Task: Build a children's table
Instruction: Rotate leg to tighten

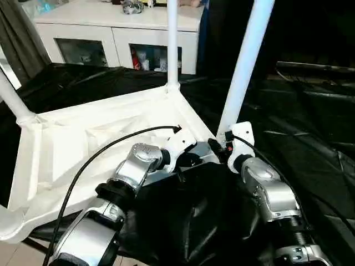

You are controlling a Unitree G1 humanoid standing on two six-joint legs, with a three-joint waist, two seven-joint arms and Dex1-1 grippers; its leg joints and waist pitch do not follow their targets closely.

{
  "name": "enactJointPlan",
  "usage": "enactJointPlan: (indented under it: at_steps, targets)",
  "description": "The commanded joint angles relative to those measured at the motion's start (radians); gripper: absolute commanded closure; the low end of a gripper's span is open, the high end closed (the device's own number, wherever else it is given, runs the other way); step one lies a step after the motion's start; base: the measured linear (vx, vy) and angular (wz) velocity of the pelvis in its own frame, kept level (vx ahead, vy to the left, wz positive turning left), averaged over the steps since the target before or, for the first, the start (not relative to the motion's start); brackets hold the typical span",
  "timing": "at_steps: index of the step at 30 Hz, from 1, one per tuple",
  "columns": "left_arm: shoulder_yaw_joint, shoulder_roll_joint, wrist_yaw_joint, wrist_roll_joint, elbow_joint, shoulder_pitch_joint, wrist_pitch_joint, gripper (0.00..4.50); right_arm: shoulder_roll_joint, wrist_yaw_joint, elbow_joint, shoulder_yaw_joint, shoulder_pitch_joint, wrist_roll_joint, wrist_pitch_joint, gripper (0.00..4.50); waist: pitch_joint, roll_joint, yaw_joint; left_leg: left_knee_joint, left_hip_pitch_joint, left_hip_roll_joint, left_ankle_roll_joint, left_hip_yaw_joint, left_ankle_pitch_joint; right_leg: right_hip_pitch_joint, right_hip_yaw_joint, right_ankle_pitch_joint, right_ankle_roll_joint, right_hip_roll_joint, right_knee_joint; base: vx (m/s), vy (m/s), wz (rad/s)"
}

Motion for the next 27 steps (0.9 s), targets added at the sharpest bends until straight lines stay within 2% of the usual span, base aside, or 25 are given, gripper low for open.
enactJointPlan:
  at_steps: [1, 2, 3, 4, 6, 7, 10, 11, 12, 14, 15, 17, 19, 20, 22, 24, 26, 27]
  targets:
    - [-0.041, 0.004, -0.071, -0.004, -0.008, 0.006, -0.022, 4.5, -0.025, 0.172, -0.03, 0.117, 0.033, 0.048, 0.048, 1.39, -0.042, 0.001, 0.004, -0.075, -0.004, 0.011, 0.0, -0.005, -0.297, 0.048, 0.031, -0.279, -0.148, -0.049, -0.085, 0.0, 0.0, 0.0]
    - [-0.043, 0.015, -0.092, -0.005, -0.008, 0.009, -0.03, 4.5, -0.049, 0.215, -0.049, 0.13, 0.038, 0.051, 0.047, 1.39, -0.044, 0.0, 0.005, -0.073, -0.004, 0.011, 0.005, -0.003, -0.287, 0.049, 0.033, -0.252, -0.154, -0.048, -0.082, 0.0, 0.0, 0.0]
    - [-0.043, 0.027, -0.111, -0.004, -0.008, 0.012, -0.035, 4.5, -0.086, 0.269, -0.072, 0.139, 0.046, 0.055, 0.044, 1.39, -0.045, 0.006, 0.005, -0.07, -0.006, 0.011, 0.012, -0.001, -0.268, 0.048, 0.034, -0.207, -0.168, -0.05, -0.078, 0.0, 0.0, 0.0]
    - [-0.044, 0.03, -0.117, -0.005, -0.007, 0.013, -0.038, 4.5, -0.096, 0.282, -0.078, 0.141, 0.048, 0.056, 0.043, 1.39, -0.047, 0.001, 0.005, -0.067, -0.006, 0.01, 0.016, 0.0, -0.249, 0.052, 0.033, -0.175, -0.179, -0.049, -0.074, 0.0, 0.0, 0.0]
    - [-0.049, 0.07, -0.199, -0.015, -0.016, 0.023, -0.06, 4.5, -0.212, 0.436, -0.144, 0.148, 0.072, 0.079, 0.022, 1.39, -0.047, -0.007, 0.007, -0.063, -0.008, 0.01, 0.032, 0.003, -0.216, 0.059, 0.033, -0.141, -0.191, -0.049, -0.071, 0.0, 0.0, 0.0]
    - [-0.055, 0.089, -0.27, -0.034, -0.033, 0.031, -0.065, 4.5, -0.253, 0.49, -0.164, 0.142, 0.078, 0.092, 0.013, 1.39, -0.048, -0.005, 0.012, -0.06, -0.007, 0.012, 0.048, 0.004, -0.201, 0.058, 0.033, -0.125, -0.204, -0.051, -0.069, 0.0, 0.0, 0.0]
    - [-0.074, 0.128, -0.396, -0.066, -0.082, 0.052, -0.059, 4.5, -0.308, 0.567, -0.193, 0.138, 0.086, 0.117, 0.013, 1.39, -0.051, -0.003, 0.017, -0.058, -0.011, 0.016, 0.061, 0.005, -0.168, 0.059, 0.03, -0.096, -0.228, -0.052, -0.061, 0.0, 0.0, 0.0]
    - [-0.079, 0.138, -0.428, -0.076, -0.098, 0.059, -0.057, 4.5, -0.323, 0.587, -0.201, 0.14, 0.089, 0.122, 0.013, 1.39, -0.049, -0.006, 0.017, -0.058, -0.01, 0.017, 0.062, 0.006, -0.171, 0.057, 0.029, -0.103, -0.23, -0.051, -0.061, 0.0, 0.0, 0.0]
    - [-0.082, 0.148, -0.459, -0.085, -0.112, 0.065, -0.057, 4.5, -0.336, 0.604, -0.208, 0.142, 0.091, 0.126, 0.011, 1.39, -0.047, -0.003, 0.02, -0.058, -0.009, 0.019, 0.062, 0.007, -0.176, 0.054, 0.03, -0.118, -0.233, -0.052, -0.061, 0.0, 0.0, 0.0]
    - [-0.088, 0.162, -0.491, -0.094, -0.129, 0.07, -0.031, 4.5, -0.368, 0.657, -0.231, 0.148, 0.103, 0.138, 0.014, 1.39, -0.046, -0.005, 0.025, -0.059, -0.004, 0.022, 0.06, 0.008, -0.191, 0.052, 0.031, -0.149, -0.234, -0.052, -0.062, 0.0, 0.0, 0.0]
    - [-0.091, 0.168, -0.501, -0.093, -0.133, 0.07, -0.027, 4.5, -0.383, 0.681, -0.242, 0.154, 0.109, 0.146, 0.016, 1.39, -0.046, -0.003, 0.029, -0.059, -0.001, 0.023, 0.057, 0.009, -0.201, 0.048, 0.033, -0.158, -0.236, -0.053, -0.064, 0.0, 0.0, 0.0]
    - [-0.099, 0.183, -0.529, -0.093, -0.146, 0.073, -0.017, 4.5, -0.431, 0.765, -0.273, 0.174, 0.127, 0.172, 0.023, 1.39, -0.043, -0.017, 0.033, -0.061, -0.002, 0.024, 0.058, 0.009, -0.213, 0.05, 0.033, -0.178, -0.231, -0.052, -0.064, 0.0, 0.0, 0.0]
    - [-0.099, 0.186, -0.533, -0.094, -0.154, 0.076, -0.012, 4.5, -0.447, 0.81, -0.277, 0.187, 0.13, 0.187, 0.036, 1.39, -0.043, -0.019, 0.037, -0.061, -0.003, 0.024, 0.056, 0.008, -0.214, 0.049, 0.034, -0.201, -0.224, -0.055, -0.064, 0.0, 0.0, 0.0]
    - [-0.1, 0.188, -0.535, -0.095, -0.16, 0.078, -0.007, 4.5, -0.452, 0.824, -0.277, 0.191, 0.131, 0.193, 0.041, 1.54, -0.042, -0.017, 0.038, -0.061, -0.004, 0.024, 0.056, 0.008, -0.211, 0.049, 0.034, -0.201, -0.224, -0.057, -0.064, 0.0, 0.0, 0.0]
    - [-0.098, 0.193, -0.535, -0.1, -0.175, 0.084, 0.004, 4.5, -0.45, 0.838, -0.269, 0.205, 0.124, 0.196, 0.052, 1.73, -0.042, -0.026, 0.039, -0.061, -0.005, 0.023, 0.052, 0.007, -0.199, 0.049, 0.034, -0.202, -0.22, -0.057, -0.063, 0.0, 0.0, 0.0]
    - [-0.097, 0.196, -0.533, -0.103, -0.185, 0.088, 0.011, 4.5, -0.446, 0.841, -0.262, 0.211, 0.117, 0.195, 0.052, 1.78, -0.043, -0.024, 0.042, -0.059, -0.005, 0.022, 0.055, 0.008, -0.182, 0.048, 0.034, -0.196, -0.218, -0.057, -0.062, 0.0, 0.0, 0.0]
    - [-0.096, 0.197, -0.529, -0.104, -0.19, 0.09, 0.013, 4.5, -0.441, 0.839, -0.253, 0.212, 0.108, 0.197, 0.055, 2.15, -0.043, -0.025, 0.044, -0.058, -0.007, 0.021, 0.056, 0.008, -0.172, 0.05, 0.034, -0.186, -0.219, -0.057, -0.06, 0.0, 0.0, 0.0]
    - [-0.094, 0.196, -0.524, -0.103, -0.188, 0.09, 0.012, 4.5, -0.439, 0.837, -0.249, 0.212, 0.106, 0.197, 0.054, 2.17, -0.043, -0.024, 0.046, -0.058, -0.006, 0.021, 0.057, 0.008, -0.169, 0.049, 0.034, -0.188, -0.216, -0.056, -0.061, 0.0, 0.0, 0.0]
